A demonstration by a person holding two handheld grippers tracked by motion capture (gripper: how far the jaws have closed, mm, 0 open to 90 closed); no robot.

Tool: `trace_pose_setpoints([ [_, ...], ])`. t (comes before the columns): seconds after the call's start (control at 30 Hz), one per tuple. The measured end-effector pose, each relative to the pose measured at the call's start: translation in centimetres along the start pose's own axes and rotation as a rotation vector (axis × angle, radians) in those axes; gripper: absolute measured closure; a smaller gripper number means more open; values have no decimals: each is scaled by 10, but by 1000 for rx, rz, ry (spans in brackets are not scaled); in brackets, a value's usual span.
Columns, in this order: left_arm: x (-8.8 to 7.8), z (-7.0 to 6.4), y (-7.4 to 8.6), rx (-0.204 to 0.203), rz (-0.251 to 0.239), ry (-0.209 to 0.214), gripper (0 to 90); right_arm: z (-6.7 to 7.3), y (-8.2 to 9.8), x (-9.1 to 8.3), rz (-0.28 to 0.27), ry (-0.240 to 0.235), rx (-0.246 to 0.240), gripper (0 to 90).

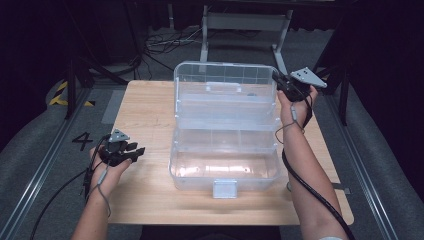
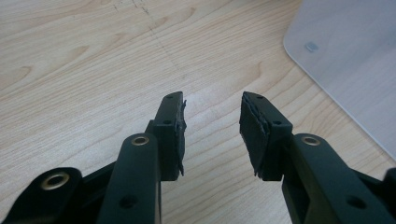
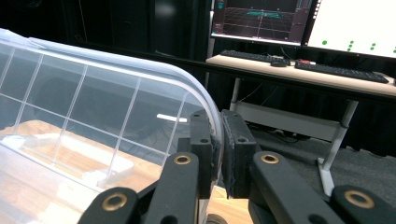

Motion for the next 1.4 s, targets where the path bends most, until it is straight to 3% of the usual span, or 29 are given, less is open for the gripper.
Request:
trace_pose_setpoints([
  [0.9, 0, 3, 3, -16, -4, 5, 610, -9, 8, 22, 70, -29, 30, 837],
  [1.4, 0, 6, 5, -25, -1, 4, 608, -14, 16, 33, 81, -47, 51, 831],
])
Point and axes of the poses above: each handheld gripper's, and its own axes: x roughly forward along the jaws, y roughly out of its underside, z roughly to its left, the point moved 2 cm from there along x, roughly forward along the jaws, and after that the axes turned 3 degrees about x, right-handed, at the moved point
